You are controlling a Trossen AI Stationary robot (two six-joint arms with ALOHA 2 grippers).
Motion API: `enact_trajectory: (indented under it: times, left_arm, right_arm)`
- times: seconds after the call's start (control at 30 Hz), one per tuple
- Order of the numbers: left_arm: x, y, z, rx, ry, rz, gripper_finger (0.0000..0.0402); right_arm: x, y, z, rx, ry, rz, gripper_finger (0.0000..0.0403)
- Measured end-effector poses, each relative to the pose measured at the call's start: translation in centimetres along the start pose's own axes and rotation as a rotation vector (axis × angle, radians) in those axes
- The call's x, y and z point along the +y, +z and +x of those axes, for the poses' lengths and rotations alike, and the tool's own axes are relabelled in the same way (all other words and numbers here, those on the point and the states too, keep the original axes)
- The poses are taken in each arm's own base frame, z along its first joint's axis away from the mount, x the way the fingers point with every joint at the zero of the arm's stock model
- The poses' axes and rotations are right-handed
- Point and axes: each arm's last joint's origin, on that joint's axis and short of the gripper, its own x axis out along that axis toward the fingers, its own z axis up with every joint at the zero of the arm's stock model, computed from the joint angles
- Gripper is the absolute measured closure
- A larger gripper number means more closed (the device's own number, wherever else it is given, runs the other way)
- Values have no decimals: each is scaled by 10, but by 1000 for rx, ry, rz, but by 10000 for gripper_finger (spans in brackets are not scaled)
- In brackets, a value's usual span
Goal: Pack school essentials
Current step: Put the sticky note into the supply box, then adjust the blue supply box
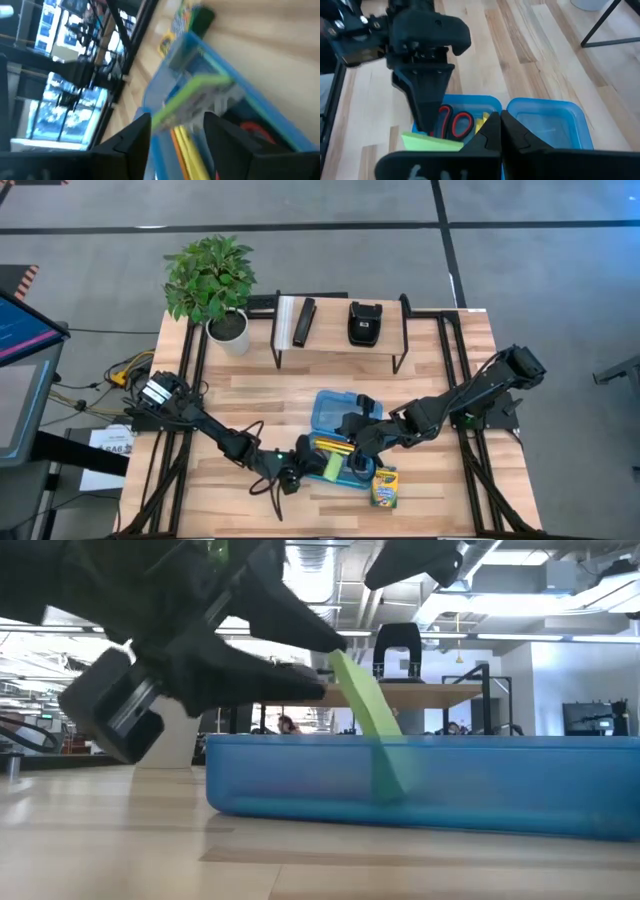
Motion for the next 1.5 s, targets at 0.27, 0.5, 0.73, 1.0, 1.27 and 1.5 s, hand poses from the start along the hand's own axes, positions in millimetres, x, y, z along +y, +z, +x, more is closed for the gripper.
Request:
enact_trajectory:
  times: [0.27, 0.5, 0.73, 1.0, 1.27, 1.5]
  left_arm:
    - [-6, 0, -17, 200, -37, 66, 197]
    - [17, 6, -48, 290, -31, -22, 207]
    - [38, 5, -78, 259, -64, -298, 245]
    - [27, -15, -111, 119, 43, -596, 334]
    - [45, -27, -142, -150, 19, -882, 397]
    - [51, -39, -156, -324, 52, -1014, 401]
  right_arm:
    - [0, 0, 0, 5, 0, 3, 394]
    - [0, -1, 0, 18, 6, 4, 394]
    - [-5, -12, 0, 171, 29, 97, 394]
    - [-25, -47, -11, 559, -141, 215, 395]
    - [-34, -89, 0, 768, -108, 282, 399]
    - [-53, -107, 20, 741, -87, 329, 399]
